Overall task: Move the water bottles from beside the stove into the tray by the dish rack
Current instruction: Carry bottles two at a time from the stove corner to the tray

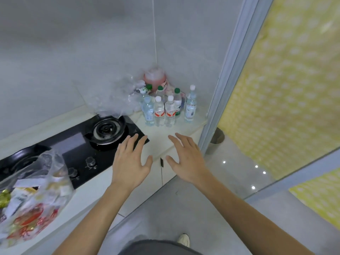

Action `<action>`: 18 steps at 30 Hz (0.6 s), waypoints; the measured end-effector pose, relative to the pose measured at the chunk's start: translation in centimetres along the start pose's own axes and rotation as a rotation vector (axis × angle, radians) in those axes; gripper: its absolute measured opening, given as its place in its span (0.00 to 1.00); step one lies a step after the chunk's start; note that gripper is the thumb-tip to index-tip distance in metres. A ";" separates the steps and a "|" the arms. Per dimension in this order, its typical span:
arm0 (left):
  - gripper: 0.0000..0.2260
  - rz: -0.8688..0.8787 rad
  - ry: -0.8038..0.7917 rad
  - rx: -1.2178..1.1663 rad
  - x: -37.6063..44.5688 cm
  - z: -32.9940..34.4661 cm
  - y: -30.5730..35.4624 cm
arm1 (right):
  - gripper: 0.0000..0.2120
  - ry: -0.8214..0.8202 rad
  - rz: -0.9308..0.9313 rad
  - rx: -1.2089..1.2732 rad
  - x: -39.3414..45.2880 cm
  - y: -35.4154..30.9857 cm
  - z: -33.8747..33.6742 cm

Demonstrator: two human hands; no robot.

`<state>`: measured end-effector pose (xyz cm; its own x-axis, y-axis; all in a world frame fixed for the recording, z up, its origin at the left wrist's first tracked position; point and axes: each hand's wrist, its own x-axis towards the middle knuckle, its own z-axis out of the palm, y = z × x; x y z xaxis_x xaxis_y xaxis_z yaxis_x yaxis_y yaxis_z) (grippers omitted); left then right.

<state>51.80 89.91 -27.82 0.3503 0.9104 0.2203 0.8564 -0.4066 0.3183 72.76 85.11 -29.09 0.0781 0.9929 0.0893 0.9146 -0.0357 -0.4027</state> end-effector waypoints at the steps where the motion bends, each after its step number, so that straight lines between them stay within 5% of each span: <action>1: 0.30 -0.006 -0.011 -0.009 1.2 0.7 0.4 | 0.34 0.001 0.014 0.005 1.2 1.1 -0.1; 18: 0.29 -0.002 -0.154 -0.140 25.7 13.1 2.6 | 0.34 -0.075 0.199 0.004 24.1 17.1 0.3</action>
<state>68.02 113.29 -33.37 0.4116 0.9079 0.0794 0.7998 -0.4015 0.4462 90.11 108.43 -34.11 0.2275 0.9719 -0.0605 0.8825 -0.2320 -0.4092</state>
